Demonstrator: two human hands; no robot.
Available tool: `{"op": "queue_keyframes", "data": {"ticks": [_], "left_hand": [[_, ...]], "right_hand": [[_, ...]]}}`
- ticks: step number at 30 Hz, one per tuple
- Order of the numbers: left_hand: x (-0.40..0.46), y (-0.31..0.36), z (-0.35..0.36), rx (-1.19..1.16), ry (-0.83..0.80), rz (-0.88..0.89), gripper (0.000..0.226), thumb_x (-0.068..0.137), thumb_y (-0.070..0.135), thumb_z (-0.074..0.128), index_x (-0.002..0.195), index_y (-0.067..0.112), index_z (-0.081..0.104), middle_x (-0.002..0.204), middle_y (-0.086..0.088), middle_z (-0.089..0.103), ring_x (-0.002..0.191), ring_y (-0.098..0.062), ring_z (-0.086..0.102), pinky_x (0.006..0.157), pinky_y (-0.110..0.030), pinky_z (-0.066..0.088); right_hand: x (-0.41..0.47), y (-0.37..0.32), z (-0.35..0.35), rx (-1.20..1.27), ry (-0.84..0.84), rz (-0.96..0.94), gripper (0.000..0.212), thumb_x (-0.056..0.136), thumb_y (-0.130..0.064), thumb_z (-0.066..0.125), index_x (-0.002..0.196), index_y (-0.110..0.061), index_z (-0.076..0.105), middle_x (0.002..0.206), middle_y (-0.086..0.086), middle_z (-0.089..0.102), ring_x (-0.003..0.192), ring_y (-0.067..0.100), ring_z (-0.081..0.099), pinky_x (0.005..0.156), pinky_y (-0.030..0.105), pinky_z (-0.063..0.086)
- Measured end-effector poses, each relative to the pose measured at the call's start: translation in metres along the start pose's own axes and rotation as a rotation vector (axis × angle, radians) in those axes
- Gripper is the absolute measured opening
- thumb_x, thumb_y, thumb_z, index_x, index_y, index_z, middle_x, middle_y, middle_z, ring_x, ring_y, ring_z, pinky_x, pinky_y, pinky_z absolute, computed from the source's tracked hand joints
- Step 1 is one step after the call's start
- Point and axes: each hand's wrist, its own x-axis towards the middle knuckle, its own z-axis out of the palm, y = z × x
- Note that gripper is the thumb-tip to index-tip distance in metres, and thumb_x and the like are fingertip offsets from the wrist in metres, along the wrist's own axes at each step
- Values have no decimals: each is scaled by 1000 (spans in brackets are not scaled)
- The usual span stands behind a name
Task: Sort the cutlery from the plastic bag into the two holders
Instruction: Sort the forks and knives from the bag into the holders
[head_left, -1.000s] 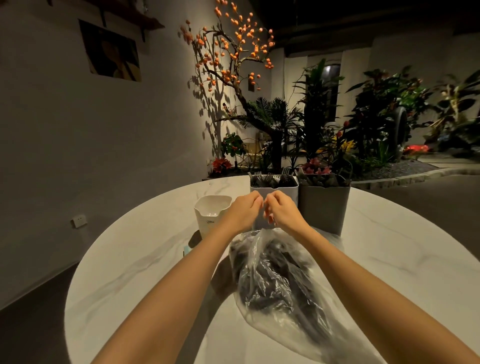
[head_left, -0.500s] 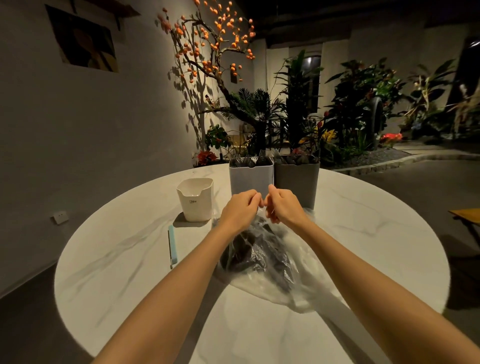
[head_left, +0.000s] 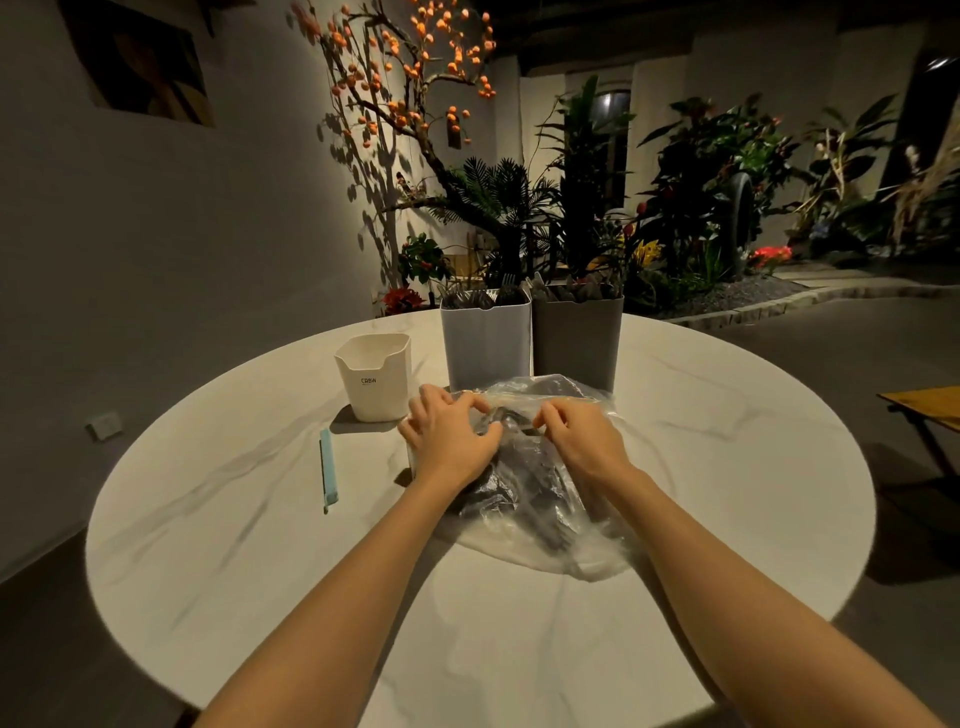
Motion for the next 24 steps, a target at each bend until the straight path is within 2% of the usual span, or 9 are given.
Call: {"op": "queue_keyframes", "data": {"ticks": [4,6,9,13,16,19,21,22,24], "left_hand": [[0,2,2,24,-298,-82,57,82,64,57,134,45,43,140,-5,27,135,-30,23,111,-51,21],[1,5,6,-8,-339,-50,65,85,53,59,143,44,31,145,-7,26,137,-31,22,111,-52,21],[6,4,8,-264,-370,-6,67,89,28,59,148,35,28,147,-9,33,136,-29,32,112,-48,25],[7,-1,-5,-680,-412,-20,61,87,-4,52,143,19,43,152,-4,35,139,-23,32,111,-33,33],[7,-13,-18,-810,-484,-57,66,80,-16,42,138,15,51,151,-3,36,140,-21,29,107,-32,34],[6,-24,-27,-761,-461,-90,71,75,-22,38,131,17,57,148,-3,40,138,-20,32,94,-25,40],[5,-24,-29,-696,-402,-77,63,79,-22,38,124,15,61,140,-6,47,123,-15,41,80,-15,43],[5,-22,-28,-645,-361,-56,56,81,-21,42,119,15,63,135,-7,50,118,-14,43,78,-11,44],[6,-20,-20,-446,-242,-23,46,81,-14,51,105,23,65,127,-5,47,120,-18,41,94,-18,38]], "right_hand": [[5,9,-1,-118,-48,41,27,98,-21,41,99,-11,65,100,7,68,89,24,61,76,38,51],[6,9,-1,-148,-76,74,25,97,-17,43,108,-8,63,105,10,67,94,27,61,79,38,51],[9,11,-2,-199,-90,105,23,95,-10,46,107,-4,64,106,14,66,92,30,61,73,34,47],[11,17,-4,-201,-161,153,24,91,-8,48,84,2,68,87,18,69,75,30,61,61,30,42],[6,12,-8,-132,-190,140,25,94,-13,51,89,4,69,85,18,70,81,31,65,72,36,51],[0,1,-10,-56,-229,111,28,97,-20,52,100,1,70,93,16,71,87,30,65,80,39,51],[-6,-5,-10,-16,-272,89,33,98,-29,52,100,-1,70,92,15,71,81,27,63,76,36,50],[-8,-8,-11,-6,-290,84,37,97,-33,52,98,-1,70,91,15,71,76,24,60,71,34,48],[-9,-9,-11,12,-316,87,43,96,-41,51,98,-2,70,90,15,71,74,21,57,68,31,44]]}}
